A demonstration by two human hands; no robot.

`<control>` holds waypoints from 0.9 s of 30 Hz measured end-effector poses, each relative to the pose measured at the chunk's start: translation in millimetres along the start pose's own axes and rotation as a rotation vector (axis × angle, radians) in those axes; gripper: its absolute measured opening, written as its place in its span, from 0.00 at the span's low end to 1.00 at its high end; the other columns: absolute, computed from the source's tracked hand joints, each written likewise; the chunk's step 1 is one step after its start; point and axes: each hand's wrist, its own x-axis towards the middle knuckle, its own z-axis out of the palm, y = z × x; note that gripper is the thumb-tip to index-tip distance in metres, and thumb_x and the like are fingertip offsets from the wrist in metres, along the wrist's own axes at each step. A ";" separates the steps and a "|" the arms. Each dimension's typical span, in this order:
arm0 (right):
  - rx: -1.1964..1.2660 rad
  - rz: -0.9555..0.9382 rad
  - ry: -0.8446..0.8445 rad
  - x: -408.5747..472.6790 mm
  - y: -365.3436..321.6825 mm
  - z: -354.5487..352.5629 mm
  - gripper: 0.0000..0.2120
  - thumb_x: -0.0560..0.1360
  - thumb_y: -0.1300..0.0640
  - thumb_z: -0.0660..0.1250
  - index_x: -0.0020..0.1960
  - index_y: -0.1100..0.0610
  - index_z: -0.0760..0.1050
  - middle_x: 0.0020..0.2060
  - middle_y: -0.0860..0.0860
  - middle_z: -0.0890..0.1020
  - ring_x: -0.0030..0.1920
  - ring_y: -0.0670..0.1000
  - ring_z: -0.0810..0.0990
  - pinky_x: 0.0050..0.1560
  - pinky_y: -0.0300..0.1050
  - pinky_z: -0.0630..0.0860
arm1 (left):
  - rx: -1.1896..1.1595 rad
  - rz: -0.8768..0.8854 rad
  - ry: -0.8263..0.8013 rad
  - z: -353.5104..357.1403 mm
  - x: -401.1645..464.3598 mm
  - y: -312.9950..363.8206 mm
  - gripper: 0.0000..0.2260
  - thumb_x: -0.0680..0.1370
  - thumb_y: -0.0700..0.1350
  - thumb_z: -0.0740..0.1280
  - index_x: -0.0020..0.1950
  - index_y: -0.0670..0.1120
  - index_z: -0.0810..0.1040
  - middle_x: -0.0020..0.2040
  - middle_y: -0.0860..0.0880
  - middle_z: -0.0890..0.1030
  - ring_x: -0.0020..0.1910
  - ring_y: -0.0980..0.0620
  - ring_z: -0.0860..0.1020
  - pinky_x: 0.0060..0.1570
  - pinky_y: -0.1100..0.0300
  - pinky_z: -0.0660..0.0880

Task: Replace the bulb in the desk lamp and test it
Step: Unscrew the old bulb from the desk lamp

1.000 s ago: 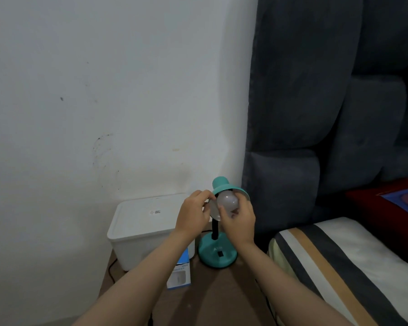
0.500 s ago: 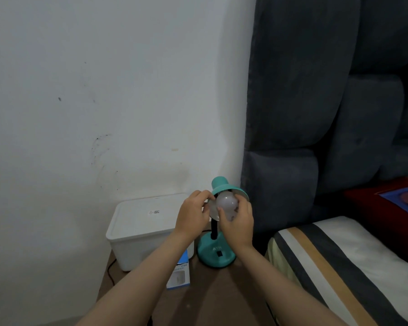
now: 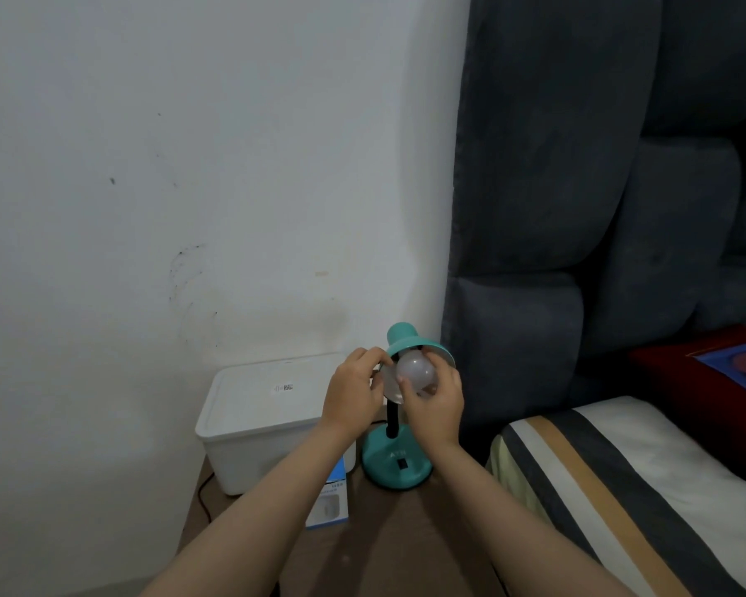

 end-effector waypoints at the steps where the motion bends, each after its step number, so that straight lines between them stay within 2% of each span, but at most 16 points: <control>1: -0.020 -0.026 -0.028 0.6 -1.0 -1.0 0.21 0.70 0.62 0.72 0.62 0.55 0.73 0.58 0.53 0.72 0.57 0.52 0.75 0.58 0.48 0.76 | 0.000 -0.002 0.000 -0.2 0.3 -1.1 0.12 0.72 0.33 0.63 0.48 0.49 0.76 0.44 0.49 0.78 0.41 0.50 0.76 0.42 0.49 0.78; 5: -0.092 -0.089 -0.086 3.2 1.1 -4.9 0.23 0.69 0.67 0.70 0.63 0.54 0.74 0.62 0.53 0.71 0.62 0.49 0.71 0.64 0.49 0.72 | 0.003 -0.001 -0.003 -0.2 0.3 -1.3 0.12 0.73 0.34 0.63 0.48 0.50 0.76 0.44 0.49 0.78 0.41 0.50 0.76 0.42 0.49 0.78; 7: -0.097 -0.088 -0.079 2.5 2.7 -4.8 0.24 0.70 0.65 0.71 0.64 0.54 0.73 0.63 0.54 0.70 0.62 0.46 0.68 0.65 0.46 0.71 | -0.003 -0.005 0.002 0.6 0.6 -0.7 0.12 0.73 0.33 0.63 0.47 0.50 0.76 0.44 0.49 0.78 0.41 0.50 0.76 0.42 0.49 0.78; 9: -0.072 -0.030 -0.036 -0.2 3.2 -2.4 0.27 0.70 0.59 0.73 0.68 0.55 0.70 0.62 0.54 0.70 0.61 0.48 0.70 0.62 0.45 0.71 | -0.008 -0.008 0.000 1.5 0.3 1.4 0.12 0.73 0.33 0.62 0.47 0.50 0.76 0.44 0.49 0.78 0.41 0.51 0.76 0.42 0.49 0.78; 12: -0.017 0.080 0.027 -2.0 5.7 3.1 0.29 0.71 0.51 0.72 0.69 0.55 0.67 0.61 0.54 0.74 0.60 0.52 0.75 0.59 0.52 0.76 | -0.015 -0.010 0.003 2.1 -0.2 3.1 0.12 0.72 0.33 0.62 0.47 0.49 0.76 0.44 0.49 0.78 0.40 0.51 0.76 0.42 0.49 0.78; 15: -0.022 0.056 0.031 -0.7 4.7 4.2 0.26 0.71 0.53 0.72 0.66 0.56 0.70 0.60 0.54 0.76 0.59 0.53 0.76 0.57 0.55 0.77 | -0.016 -0.014 0.005 0.9 -1.1 1.9 0.12 0.72 0.32 0.62 0.47 0.49 0.76 0.44 0.49 0.78 0.40 0.50 0.76 0.42 0.49 0.78; 19: -0.142 -0.074 -0.067 0.1 1.3 -1.9 0.24 0.71 0.64 0.69 0.65 0.54 0.71 0.62 0.54 0.69 0.62 0.53 0.72 0.62 0.46 0.73 | -0.009 -0.008 -0.005 -0.3 -1.2 1.3 0.12 0.73 0.33 0.63 0.46 0.50 0.76 0.44 0.50 0.78 0.41 0.51 0.77 0.43 0.50 0.78; 21: -0.223 -0.155 -0.100 0.8 3.6 -5.4 0.25 0.70 0.65 0.68 0.65 0.52 0.71 0.64 0.54 0.68 0.64 0.55 0.71 0.62 0.47 0.73 | -0.011 -0.012 -0.006 0.2 -0.9 2.6 0.11 0.73 0.34 0.64 0.46 0.50 0.76 0.44 0.50 0.78 0.41 0.51 0.77 0.43 0.50 0.78; 25: -0.208 -0.104 -0.049 -3.8 5.6 -7.1 0.28 0.71 0.59 0.70 0.69 0.54 0.67 0.63 0.55 0.68 0.62 0.52 0.71 0.56 0.38 0.70 | -0.021 -0.034 0.004 0.9 -0.4 3.2 0.12 0.73 0.33 0.63 0.46 0.51 0.76 0.44 0.49 0.78 0.41 0.50 0.77 0.43 0.49 0.78; 27: -0.141 -0.034 -0.012 -5.9 5.4 -5.0 0.29 0.72 0.52 0.71 0.70 0.53 0.65 0.63 0.54 0.70 0.60 0.52 0.73 0.56 0.41 0.73 | -0.023 -0.037 -0.001 0.8 -0.1 3.5 0.12 0.73 0.33 0.63 0.47 0.50 0.76 0.44 0.49 0.78 0.42 0.50 0.77 0.44 0.49 0.78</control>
